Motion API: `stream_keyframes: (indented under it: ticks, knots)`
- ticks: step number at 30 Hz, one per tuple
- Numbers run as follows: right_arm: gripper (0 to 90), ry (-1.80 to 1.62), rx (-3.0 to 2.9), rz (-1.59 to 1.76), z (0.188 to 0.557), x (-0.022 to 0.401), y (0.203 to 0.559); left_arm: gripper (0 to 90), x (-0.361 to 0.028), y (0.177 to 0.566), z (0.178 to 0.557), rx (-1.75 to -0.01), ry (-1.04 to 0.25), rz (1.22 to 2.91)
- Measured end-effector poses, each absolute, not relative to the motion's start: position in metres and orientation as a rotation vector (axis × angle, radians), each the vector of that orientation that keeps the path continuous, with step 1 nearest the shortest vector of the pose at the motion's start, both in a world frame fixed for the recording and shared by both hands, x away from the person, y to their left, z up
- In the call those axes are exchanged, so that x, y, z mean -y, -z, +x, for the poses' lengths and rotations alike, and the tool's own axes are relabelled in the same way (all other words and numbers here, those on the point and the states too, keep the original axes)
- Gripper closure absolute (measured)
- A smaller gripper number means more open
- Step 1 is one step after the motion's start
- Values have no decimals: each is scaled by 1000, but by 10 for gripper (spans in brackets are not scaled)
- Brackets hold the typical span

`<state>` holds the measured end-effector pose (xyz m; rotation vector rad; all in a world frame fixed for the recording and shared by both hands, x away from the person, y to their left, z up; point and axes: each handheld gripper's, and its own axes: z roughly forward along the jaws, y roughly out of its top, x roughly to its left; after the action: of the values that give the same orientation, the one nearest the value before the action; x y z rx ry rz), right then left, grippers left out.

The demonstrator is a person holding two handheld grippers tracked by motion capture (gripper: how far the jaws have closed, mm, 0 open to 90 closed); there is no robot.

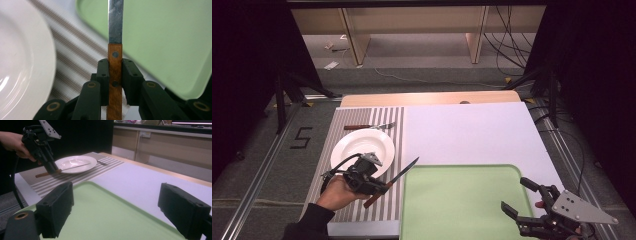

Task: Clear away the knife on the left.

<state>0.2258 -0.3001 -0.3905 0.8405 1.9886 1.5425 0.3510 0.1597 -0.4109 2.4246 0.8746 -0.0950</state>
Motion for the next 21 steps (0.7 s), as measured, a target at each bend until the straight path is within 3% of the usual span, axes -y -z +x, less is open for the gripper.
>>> stream_keyframes:
  ticks: [21]
  knots:
    - [143, -1542, -1993, 830, 225, 299, 391, 769, -85, 411, 343, -733, 238, 2446]
